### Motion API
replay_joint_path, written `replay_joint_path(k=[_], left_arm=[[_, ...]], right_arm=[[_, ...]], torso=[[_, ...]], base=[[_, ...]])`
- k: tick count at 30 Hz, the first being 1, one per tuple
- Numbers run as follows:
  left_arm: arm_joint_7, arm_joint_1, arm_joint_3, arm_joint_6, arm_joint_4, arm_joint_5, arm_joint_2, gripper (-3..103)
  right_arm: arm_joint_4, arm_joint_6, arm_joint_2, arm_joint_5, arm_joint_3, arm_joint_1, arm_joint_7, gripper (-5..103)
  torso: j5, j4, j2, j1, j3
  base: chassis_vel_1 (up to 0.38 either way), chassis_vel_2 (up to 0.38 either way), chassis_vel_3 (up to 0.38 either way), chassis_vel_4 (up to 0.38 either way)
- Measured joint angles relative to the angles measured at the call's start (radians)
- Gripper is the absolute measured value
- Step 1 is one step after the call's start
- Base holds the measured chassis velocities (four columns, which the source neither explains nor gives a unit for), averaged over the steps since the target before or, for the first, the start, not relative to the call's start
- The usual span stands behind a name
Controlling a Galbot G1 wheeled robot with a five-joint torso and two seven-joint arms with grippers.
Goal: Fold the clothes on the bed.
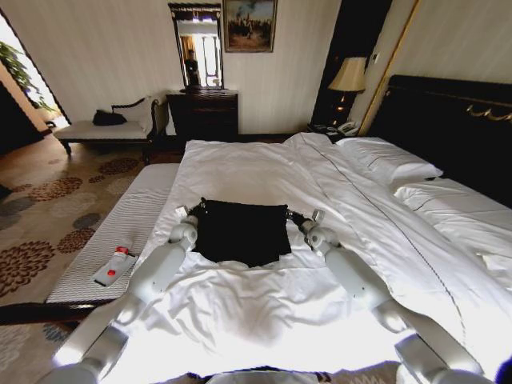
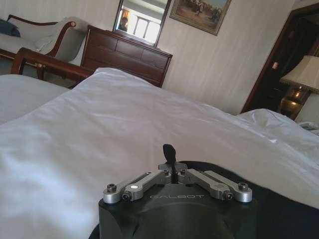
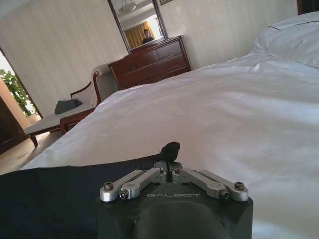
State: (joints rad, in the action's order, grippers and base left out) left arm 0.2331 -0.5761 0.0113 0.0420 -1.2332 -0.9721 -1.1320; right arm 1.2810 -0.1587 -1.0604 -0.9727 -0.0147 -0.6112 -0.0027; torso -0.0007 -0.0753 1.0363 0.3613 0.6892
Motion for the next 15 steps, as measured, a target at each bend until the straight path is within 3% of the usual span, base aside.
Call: replay_joint_path(k=[9,15], left_arm=[[0.009,-0.211,-0.087,-0.027,-0.232,0.021,0.068,0],[0.006,-0.321,-0.123,-0.04,-0.321,0.031,0.11,0]], right_arm=[[0.13,0.047,0.052,0.057,-0.035,-0.14,-0.016,0],[0.161,0.065,0.077,0.067,-0.063,-0.218,-0.025,0]], torso=[[0.0001,-0.0003,0.0,0.0,0.0],[0.0,0.0001,0.0,0.0,0.0]], base=[[0.0,0.0,0.0,0.0],[0.0,0.0,0.0,0.0]])
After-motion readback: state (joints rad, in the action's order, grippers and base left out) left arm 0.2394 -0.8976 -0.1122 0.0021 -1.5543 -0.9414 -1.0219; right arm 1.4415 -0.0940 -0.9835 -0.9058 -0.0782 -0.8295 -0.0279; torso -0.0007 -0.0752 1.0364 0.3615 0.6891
